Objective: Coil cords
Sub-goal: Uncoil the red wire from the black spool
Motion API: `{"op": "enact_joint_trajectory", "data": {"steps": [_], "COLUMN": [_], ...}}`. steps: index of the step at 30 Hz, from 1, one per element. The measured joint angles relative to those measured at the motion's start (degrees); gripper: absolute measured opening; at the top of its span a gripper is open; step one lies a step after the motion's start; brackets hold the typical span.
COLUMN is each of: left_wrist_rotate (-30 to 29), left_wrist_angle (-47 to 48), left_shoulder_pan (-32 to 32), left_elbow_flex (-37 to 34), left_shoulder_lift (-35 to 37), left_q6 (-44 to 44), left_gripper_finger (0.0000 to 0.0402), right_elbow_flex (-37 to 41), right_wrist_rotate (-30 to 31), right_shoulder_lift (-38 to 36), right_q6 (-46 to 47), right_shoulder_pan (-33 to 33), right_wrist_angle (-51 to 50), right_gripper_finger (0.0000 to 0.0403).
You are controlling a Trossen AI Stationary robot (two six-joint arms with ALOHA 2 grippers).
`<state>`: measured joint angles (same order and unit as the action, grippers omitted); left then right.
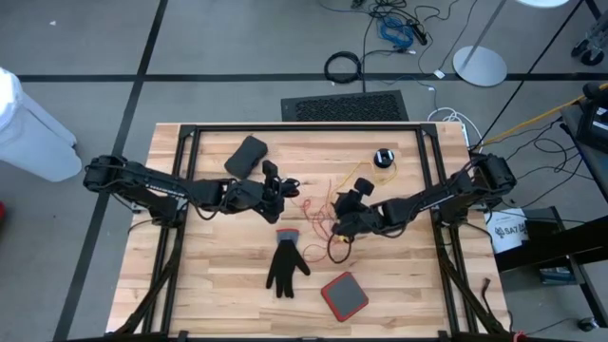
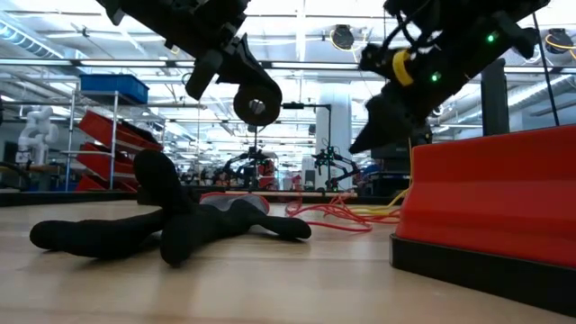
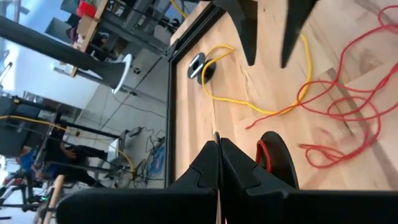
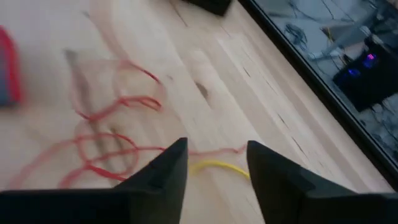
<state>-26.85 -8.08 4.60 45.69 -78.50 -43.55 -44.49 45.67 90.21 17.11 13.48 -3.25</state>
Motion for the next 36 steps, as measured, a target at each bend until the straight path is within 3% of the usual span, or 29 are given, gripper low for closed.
{"op": "enact_joint_trajectory", "data": {"steps": [5,12,25,32,36], "left_wrist_rotate": [4.77,12.21,22.37,23.78,24.49], "left_wrist_angle": [-1.46,-6.04,-13.04,-13.79,-13.8], "left_shoulder_pan": [-0.02,-0.02,-0.02,0.0,-0.02], "left_elbow_flex": [-0.02,-0.02,-0.02,-0.02,-0.02], "left_shoulder_lift": [0.0,0.0,0.0,0.0,0.0], "left_q6": [4.13,10.04,17.27,19.23,19.29], "left_gripper_finger": [0.0,0.0,0.0,0.0,0.0], "right_elbow_flex": [0.0,0.0,0.04,0.02,0.02], "right_wrist_rotate": [-5.69,-10.02,-13.57,-12.57,-12.54], "right_shoulder_lift": [0.0,0.48,7.37,8.91,8.92], "right_q6": [-8.28,-16.06,-18.46,-19.45,-19.54], "right_shoulder_pan": [1.25,1.24,0.11,0.11,-0.06], "right_wrist_angle": [13.66,25.96,37.59,41.96,42.36], "right_gripper_finger": [0.0172,0.0159,0.0155,0.0154,0.0131]}}
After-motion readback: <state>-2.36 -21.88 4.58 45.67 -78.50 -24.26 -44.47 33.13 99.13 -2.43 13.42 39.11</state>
